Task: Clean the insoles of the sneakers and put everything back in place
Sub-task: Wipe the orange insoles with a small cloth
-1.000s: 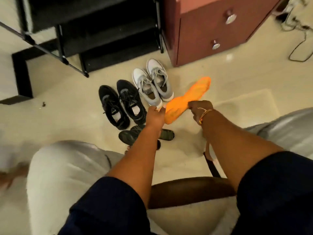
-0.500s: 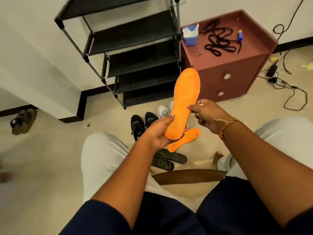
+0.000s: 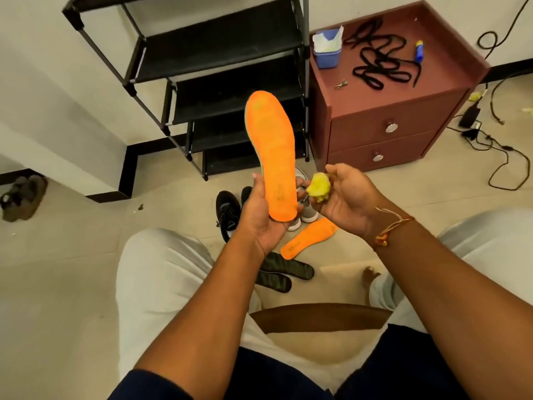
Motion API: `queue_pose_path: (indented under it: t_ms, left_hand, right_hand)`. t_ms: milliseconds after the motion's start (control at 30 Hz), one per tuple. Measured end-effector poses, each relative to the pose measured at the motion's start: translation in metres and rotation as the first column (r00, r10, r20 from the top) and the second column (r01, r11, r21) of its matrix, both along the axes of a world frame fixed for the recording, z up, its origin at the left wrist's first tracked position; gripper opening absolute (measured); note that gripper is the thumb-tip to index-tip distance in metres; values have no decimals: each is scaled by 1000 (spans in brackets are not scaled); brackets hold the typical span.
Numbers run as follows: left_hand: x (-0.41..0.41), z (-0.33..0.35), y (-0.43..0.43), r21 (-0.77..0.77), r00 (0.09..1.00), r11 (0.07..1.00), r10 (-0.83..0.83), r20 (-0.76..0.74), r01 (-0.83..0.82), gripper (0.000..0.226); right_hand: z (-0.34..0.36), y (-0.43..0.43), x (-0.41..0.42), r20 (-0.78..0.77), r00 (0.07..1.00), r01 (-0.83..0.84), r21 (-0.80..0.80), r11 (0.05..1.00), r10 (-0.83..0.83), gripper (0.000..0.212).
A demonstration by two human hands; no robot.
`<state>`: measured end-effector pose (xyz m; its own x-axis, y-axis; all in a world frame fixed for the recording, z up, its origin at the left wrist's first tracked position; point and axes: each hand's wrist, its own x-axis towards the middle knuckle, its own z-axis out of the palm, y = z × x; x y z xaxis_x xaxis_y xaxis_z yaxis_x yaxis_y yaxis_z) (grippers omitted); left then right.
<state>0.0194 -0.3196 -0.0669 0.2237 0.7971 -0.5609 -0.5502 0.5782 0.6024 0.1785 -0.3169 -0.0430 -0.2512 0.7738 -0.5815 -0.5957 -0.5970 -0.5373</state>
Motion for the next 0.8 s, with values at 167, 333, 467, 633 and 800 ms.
queue_pose_path:
  t_ms: [167,333,467,633,800]
  left_hand:
    - [-8,2,13,60,990,988,142,8,-143,73]
    - [-3,2,13,72,988,986,149,35,-151,70]
    - [2,6,10,73,990,987,144,2,-143,71]
    - [7,11,6,76,990,988,133,39,-136,71]
    - [9,16,3,65,987,988,134,91,-140,78]
  right_hand:
    - [1,1,-4,-105,994,-20,66,998,27,31]
    - [1,-1,-9,114,992,-82,230,970,57,20]
    - [-1,-4,-17,379,923,-100,387,917,-60,15]
    - [-5,-6,-16,738,614,-332,564,756,-281,14]
    - [-7,-15,-21,800,390,-518,600,610,-455,18]
